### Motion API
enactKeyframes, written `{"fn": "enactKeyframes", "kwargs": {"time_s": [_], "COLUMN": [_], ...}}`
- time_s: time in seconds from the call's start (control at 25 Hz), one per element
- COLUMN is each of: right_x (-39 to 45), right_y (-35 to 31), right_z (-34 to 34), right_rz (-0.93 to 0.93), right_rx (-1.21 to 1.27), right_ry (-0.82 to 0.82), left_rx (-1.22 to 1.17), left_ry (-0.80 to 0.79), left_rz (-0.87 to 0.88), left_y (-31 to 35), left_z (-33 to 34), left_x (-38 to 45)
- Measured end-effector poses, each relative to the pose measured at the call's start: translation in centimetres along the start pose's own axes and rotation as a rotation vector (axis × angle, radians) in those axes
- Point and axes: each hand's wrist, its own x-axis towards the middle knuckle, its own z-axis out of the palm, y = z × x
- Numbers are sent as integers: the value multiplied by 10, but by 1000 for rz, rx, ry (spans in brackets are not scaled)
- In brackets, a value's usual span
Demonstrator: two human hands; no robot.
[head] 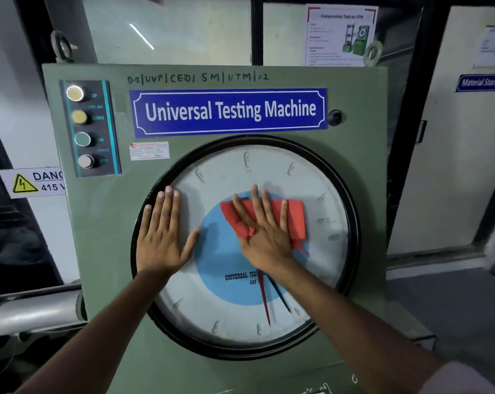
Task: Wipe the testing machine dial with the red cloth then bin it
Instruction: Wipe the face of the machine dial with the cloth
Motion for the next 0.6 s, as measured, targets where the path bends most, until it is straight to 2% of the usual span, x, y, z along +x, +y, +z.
{"fn": "enactKeyframes", "kwargs": {"time_s": [0.12,0.2,0.28,0.4,0.52,0.6], "right_x": [80,94,68,-10,-78,-80], "right_y": [15,34,54,67,68,70], "right_z": [-29,-33,-20,12,38,38], "right_rz": [-6,-32,54,187,151,127], "right_rx": [51,-4,-2,15,-1,29], "right_ry": [45,111,176,172,97,82], "left_rx": [3,15,9,9,-3,1], "left_ry": [-3,-6,-14,-29,-23,-6], "left_rz": [15,15,18,11,13,4], "left_y": [1,-2,-1,1,3,6], "left_z": [-2,-1,-1,-2,-4,-4], "left_x": [0,2,0,1,1,2]}}
